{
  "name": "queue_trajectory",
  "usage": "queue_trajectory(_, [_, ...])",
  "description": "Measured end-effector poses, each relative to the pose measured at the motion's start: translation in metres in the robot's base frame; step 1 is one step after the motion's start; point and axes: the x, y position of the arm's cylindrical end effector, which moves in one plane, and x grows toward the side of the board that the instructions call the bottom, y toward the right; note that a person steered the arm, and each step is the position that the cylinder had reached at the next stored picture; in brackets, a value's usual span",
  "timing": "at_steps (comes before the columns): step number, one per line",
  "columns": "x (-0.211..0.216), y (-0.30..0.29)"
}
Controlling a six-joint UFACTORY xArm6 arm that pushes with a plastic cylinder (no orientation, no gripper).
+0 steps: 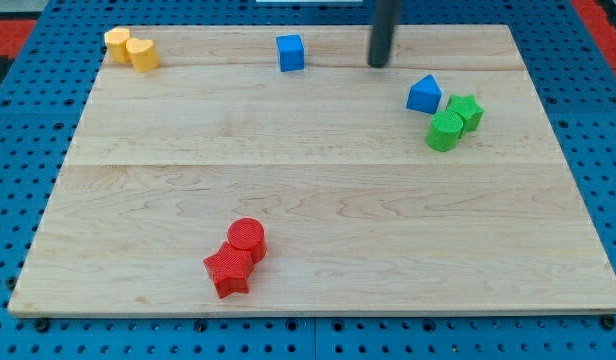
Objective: Move the blue cube towards the center
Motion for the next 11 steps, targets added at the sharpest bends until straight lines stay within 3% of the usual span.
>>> queue_trajectory(1, [-0.037,-0.076])
queue_trajectory(3, [0.089,-0.16])
queue_trajectory(4, [0.063,-0.168])
queue_trajectory(5, [-0.009,-0.153])
queue_trajectory(6, [-0.017,-0.089])
queue_trajectory(8, [0.081,-0.137])
queue_trajectory(9, [0.07,-0.142])
queue_trajectory(10, [0.016,-0.133])
queue_trajectory(11, [0.008,-0.063])
